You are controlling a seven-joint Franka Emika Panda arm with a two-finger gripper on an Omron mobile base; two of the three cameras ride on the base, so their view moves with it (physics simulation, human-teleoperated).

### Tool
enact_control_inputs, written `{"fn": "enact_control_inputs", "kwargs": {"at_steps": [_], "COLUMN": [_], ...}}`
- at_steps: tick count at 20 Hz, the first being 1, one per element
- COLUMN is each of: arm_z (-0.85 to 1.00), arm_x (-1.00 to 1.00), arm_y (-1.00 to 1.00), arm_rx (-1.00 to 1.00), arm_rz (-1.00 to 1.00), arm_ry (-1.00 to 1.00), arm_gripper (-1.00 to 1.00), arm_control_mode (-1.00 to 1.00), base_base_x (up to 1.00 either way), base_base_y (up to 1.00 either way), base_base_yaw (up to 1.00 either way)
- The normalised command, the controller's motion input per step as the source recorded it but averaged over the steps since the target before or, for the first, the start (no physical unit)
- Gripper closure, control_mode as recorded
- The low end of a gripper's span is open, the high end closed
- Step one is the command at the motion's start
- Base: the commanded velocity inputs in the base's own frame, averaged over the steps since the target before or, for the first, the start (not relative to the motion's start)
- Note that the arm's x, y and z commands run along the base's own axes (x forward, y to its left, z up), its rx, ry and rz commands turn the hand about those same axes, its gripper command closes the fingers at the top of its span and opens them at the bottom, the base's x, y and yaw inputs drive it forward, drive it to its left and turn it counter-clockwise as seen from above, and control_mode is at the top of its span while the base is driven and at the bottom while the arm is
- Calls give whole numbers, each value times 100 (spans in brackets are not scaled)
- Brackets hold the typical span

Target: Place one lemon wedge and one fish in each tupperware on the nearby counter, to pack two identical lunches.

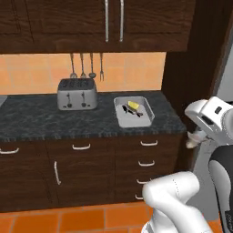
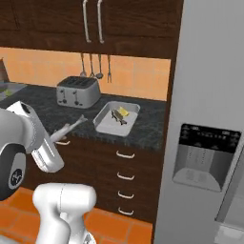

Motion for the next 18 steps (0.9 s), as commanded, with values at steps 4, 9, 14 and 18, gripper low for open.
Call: {"fn": "enact_control_inputs", "kwargs": {"at_steps": [4, 9, 14, 18], "arm_z": [0, 0, 0, 0], "arm_x": [0, 0, 0, 0], "arm_y": [0, 0, 0, 0], "arm_rx": [0, 0, 0, 0], "arm_rz": [0, 0, 0, 0], "arm_ry": [0, 0, 0, 0], "arm_gripper": [100, 100, 100, 100], "arm_control_mode": [100, 100, 100, 100], "base_base_x": [53, 69, 77, 79], "base_base_y": [100, 100, 100, 100], "base_base_yaw": [5, 6, 3, 3]}}
